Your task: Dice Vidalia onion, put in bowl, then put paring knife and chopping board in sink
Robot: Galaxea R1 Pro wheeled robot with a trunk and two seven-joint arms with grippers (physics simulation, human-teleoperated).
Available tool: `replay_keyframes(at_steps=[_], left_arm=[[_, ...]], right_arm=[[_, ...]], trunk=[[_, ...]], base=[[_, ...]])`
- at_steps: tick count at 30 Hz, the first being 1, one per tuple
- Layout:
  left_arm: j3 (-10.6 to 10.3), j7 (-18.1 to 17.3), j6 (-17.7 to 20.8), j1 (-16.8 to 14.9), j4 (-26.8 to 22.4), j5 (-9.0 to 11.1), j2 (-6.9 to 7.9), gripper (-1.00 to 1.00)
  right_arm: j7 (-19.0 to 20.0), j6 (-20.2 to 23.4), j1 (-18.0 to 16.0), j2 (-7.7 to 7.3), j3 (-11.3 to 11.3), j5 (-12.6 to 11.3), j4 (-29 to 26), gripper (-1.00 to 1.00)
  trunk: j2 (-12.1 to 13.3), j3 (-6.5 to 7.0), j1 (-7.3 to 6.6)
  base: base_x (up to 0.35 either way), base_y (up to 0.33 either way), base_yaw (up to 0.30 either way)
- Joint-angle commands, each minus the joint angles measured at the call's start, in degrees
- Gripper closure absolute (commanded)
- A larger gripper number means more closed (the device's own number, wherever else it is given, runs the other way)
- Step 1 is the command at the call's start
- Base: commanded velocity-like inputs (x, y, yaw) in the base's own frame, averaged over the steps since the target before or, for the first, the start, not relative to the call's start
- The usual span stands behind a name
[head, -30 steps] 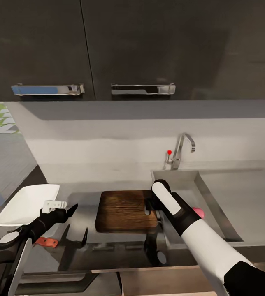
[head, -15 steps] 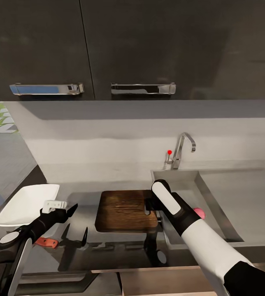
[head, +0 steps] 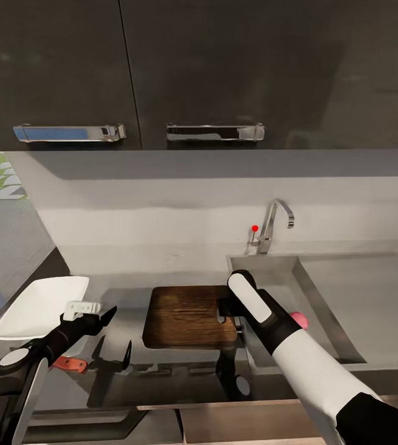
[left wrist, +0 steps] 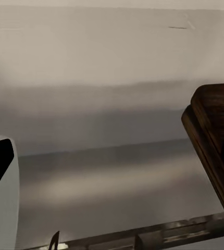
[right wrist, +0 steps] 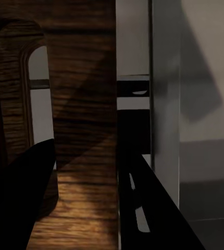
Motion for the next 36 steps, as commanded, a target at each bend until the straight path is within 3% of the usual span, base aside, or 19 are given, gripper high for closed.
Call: replay_keyframes(at_steps=[1, 19, 20, 36], left_arm=[[0.08, -0.27, 0.44, -0.06, -0.07, 0.10, -0.01, -1.00], [0.08, -0.28, 0.44, -0.06, -0.07, 0.10, -0.01, -1.00], [0.08, -0.27, 0.44, -0.06, -0.07, 0.10, -0.01, -1.00], [0.08, -0.26, 0.44, -0.06, -0.07, 0.10, -0.01, -1.00]], right_arm=[[-0.64, 0.35, -0.07, -0.01, 0.10, -0.38, -0.02, 1.00], [-0.64, 0.36, -0.07, -0.01, 0.10, -0.40, 0.00, 1.00], [-0.64, 0.38, -0.07, -0.01, 0.10, -0.40, -0.02, -1.00], [-0.64, 0.40, -0.07, -0.01, 0.10, -0.47, -0.04, -1.00]], trunk=[[-0.12, -0.13, 0.04], [-0.12, -0.14, 0.04], [-0.12, -0.14, 0.04], [-0.12, 0.16, 0.04]], base=[[0.000, 0.000, 0.000], [0.000, 0.000, 0.000], [0.000, 0.000, 0.000], [0.000, 0.000, 0.000]])
